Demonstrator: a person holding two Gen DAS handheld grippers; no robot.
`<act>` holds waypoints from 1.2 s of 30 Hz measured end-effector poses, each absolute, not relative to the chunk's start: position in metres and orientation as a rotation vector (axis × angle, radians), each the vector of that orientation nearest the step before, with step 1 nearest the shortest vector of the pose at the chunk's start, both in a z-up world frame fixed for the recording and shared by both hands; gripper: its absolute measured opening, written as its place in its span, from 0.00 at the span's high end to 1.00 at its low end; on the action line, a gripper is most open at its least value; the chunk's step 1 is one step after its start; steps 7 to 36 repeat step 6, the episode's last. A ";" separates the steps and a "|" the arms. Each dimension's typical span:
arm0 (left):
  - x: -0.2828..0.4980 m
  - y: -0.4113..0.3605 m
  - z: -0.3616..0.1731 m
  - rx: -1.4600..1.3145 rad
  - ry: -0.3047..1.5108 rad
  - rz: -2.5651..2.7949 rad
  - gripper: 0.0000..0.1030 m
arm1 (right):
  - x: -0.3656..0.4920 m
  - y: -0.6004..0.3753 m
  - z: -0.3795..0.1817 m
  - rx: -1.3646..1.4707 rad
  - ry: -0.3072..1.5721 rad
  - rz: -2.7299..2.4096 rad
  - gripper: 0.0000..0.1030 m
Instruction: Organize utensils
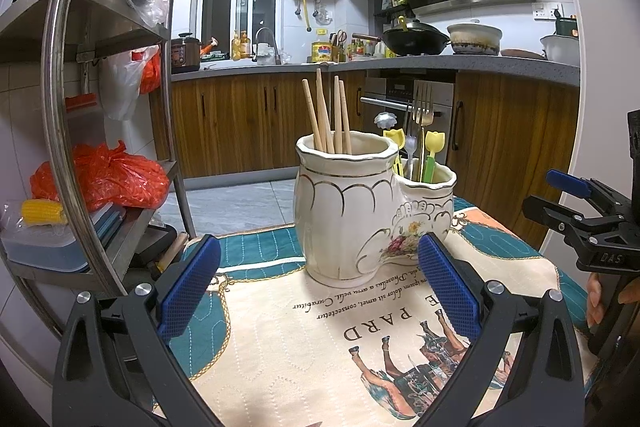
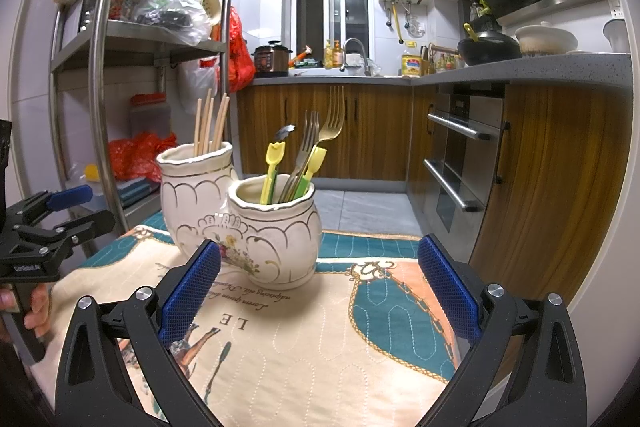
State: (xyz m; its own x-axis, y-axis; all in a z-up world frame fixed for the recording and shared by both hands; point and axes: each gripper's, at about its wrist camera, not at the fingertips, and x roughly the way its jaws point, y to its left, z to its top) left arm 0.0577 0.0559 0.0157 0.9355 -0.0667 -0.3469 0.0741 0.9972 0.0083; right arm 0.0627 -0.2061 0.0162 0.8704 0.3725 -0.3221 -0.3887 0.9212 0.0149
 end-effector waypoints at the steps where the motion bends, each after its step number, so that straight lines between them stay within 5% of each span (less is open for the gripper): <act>1: 0.058 0.056 0.016 0.021 0.355 -0.069 0.05 | 0.063 -0.206 0.016 -0.051 0.327 0.398 0.05; 36: 0.057 0.056 0.017 0.022 0.349 -0.064 0.05 | 0.063 -0.206 0.016 -0.049 0.328 0.397 0.05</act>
